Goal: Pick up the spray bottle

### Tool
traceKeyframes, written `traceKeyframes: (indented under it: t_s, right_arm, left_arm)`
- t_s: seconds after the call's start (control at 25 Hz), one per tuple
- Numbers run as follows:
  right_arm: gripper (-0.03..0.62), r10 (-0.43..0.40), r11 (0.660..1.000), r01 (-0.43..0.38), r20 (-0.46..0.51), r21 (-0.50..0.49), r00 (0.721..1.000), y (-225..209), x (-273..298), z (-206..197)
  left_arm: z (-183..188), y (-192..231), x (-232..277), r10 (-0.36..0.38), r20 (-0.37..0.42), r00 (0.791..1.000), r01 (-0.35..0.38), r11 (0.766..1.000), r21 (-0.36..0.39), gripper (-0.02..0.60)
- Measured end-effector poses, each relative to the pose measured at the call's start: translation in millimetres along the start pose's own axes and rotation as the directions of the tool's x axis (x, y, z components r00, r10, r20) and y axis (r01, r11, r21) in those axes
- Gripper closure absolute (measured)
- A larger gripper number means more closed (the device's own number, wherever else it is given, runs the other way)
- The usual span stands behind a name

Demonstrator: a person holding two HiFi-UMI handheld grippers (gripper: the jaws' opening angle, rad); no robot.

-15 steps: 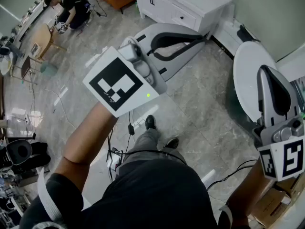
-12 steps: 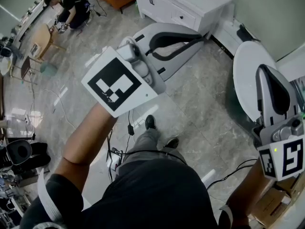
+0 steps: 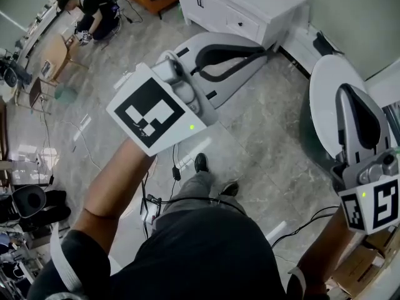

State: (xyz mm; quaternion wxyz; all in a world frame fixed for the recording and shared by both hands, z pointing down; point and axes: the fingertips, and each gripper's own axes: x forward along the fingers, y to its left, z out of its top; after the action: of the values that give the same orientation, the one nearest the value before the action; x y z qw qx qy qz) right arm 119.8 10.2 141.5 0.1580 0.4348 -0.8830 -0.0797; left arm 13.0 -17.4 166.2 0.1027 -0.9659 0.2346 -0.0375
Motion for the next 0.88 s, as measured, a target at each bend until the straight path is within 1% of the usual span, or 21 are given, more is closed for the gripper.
traceKeyframes:
  t_s: [0.28,0.44,0.72,0.88]
  right_arm:
    - [0.586,-0.037,0.999,0.037,-0.004,0.004,0.999,8.8,3.8,-6.4]
    - [0.586,-0.062,0.998,0.062,-0.017,-0.009,0.998,8.8,4.8,-10.0]
    - [0.586,-0.100,0.995,0.099,-0.014,-0.017,0.995,2.8,5.2,-18.8]
    - [0.586,-0.115,0.993,0.115,-0.014,-0.021,0.993,2.9,6.2,-16.9]
  left_arm:
    - [-4.8,-0.9,-8.3,-0.024,0.009,1.000,0.024,1.000,-0.002,0.577]
    - [-9.7,2.8,-10.1,-0.023,-0.002,1.000,0.023,1.000,-0.006,0.577]
    - [-6.8,3.3,1.5,-0.046,0.012,0.999,0.046,0.998,0.041,0.578]
    - [-5.0,-0.1,6.4,-0.069,0.026,0.997,0.068,0.997,0.046,0.578]
